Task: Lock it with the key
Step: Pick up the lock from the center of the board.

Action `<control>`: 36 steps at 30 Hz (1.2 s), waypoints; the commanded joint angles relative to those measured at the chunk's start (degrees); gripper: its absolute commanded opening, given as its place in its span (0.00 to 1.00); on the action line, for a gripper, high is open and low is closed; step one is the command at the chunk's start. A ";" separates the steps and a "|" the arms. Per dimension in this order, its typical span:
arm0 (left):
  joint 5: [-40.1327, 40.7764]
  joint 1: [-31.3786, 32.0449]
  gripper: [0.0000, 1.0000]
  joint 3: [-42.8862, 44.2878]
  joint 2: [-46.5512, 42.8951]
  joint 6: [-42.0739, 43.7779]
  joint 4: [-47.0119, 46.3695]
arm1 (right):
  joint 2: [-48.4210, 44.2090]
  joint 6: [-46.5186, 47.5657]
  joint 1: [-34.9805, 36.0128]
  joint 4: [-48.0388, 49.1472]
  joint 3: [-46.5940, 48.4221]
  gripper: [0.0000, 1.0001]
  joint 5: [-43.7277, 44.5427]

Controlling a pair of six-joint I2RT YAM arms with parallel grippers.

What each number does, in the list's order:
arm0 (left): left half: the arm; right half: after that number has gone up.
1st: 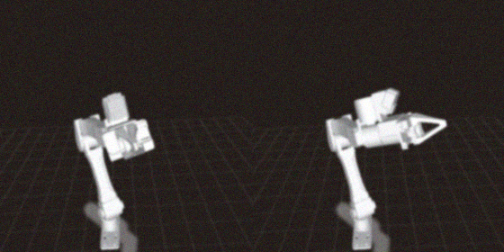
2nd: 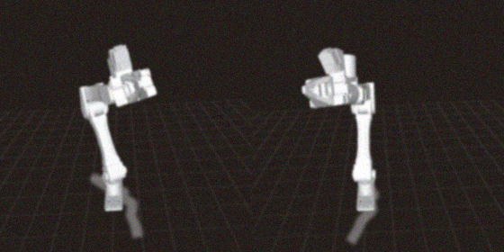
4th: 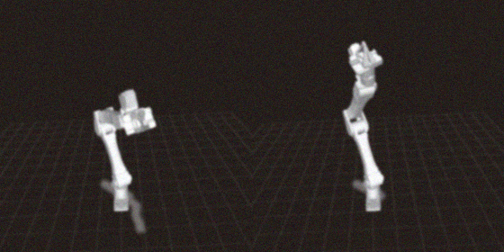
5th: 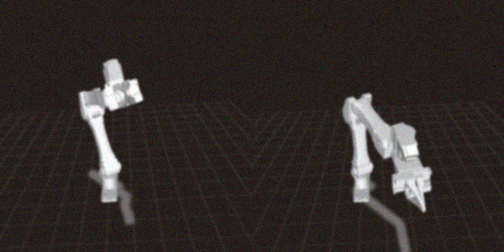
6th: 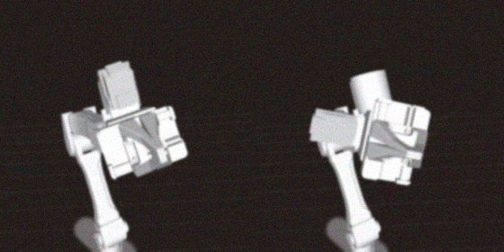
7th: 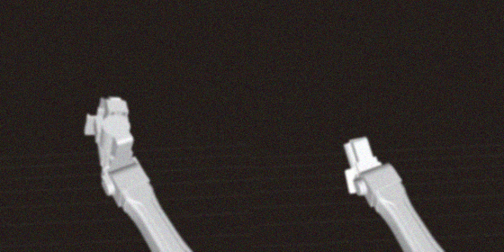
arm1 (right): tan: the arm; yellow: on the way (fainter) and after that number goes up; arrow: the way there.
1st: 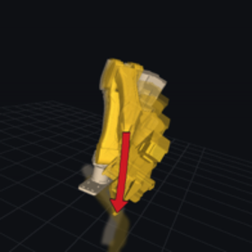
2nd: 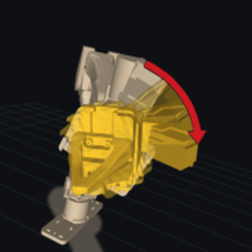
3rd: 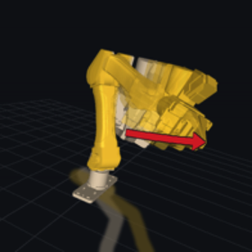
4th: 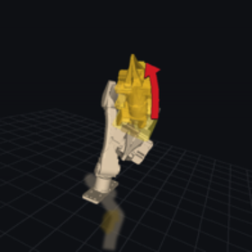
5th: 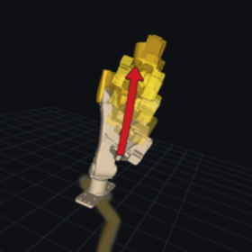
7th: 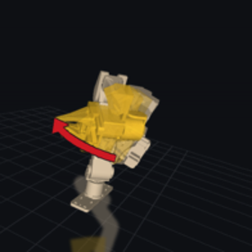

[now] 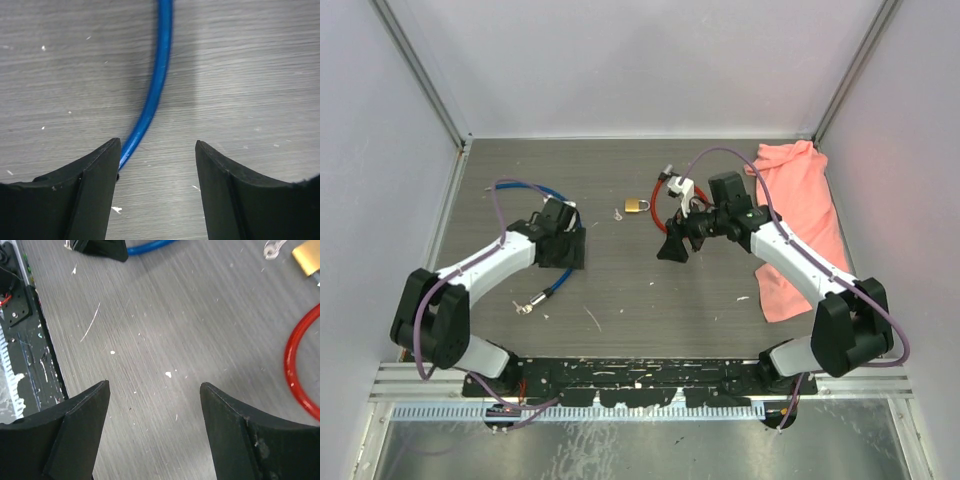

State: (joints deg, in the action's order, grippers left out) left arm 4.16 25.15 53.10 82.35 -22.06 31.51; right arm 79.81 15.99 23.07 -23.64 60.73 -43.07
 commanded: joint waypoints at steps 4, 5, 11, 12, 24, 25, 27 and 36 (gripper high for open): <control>1.87 -0.62 0.57 0.56 7.35 1.73 2.94 | 1.07 1.03 -0.89 1.73 -0.19 0.78 -3.50; 0.60 -0.62 0.54 0.67 8.06 1.90 2.70 | 1.05 1.06 -0.98 1.88 -0.37 0.78 -3.70; -3.70 -0.45 0.22 2.43 13.34 1.96 2.41 | 1.22 1.11 -1.28 1.93 -0.60 0.78 -4.23; -4.14 -0.33 0.12 2.65 13.89 1.95 2.46 | 1.15 1.19 -1.35 2.00 -0.69 0.78 -4.59; -11.83 9.90 0.00 5.87 -5.52 -9.03 -9.64 | -2.96 12.06 -1.67 -0.47 -2.88 0.77 -19.25; -13.55 9.92 0.00 5.25 -6.96 -10.45 -12.59 | -3.72 17.10 -1.69 -2.63 -2.57 0.78 -20.59; -16.96 9.92 0.00 4.87 -8.95 -12.44 -16.06 | -5.53 24.60 -1.83 -6.84 -1.96 0.78 -21.60; -35.73 9.89 0.00 7.74 -14.20 -16.98 -26.98 | -9.40 58.68 -2.16 -30.70 8.10 0.86 -25.22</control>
State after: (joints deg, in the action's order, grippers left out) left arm -19.03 35.11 56.99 70.43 -36.93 13.69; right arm 71.05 52.66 21.12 -39.77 61.39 -64.51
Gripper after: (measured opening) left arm 0.043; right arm 0.819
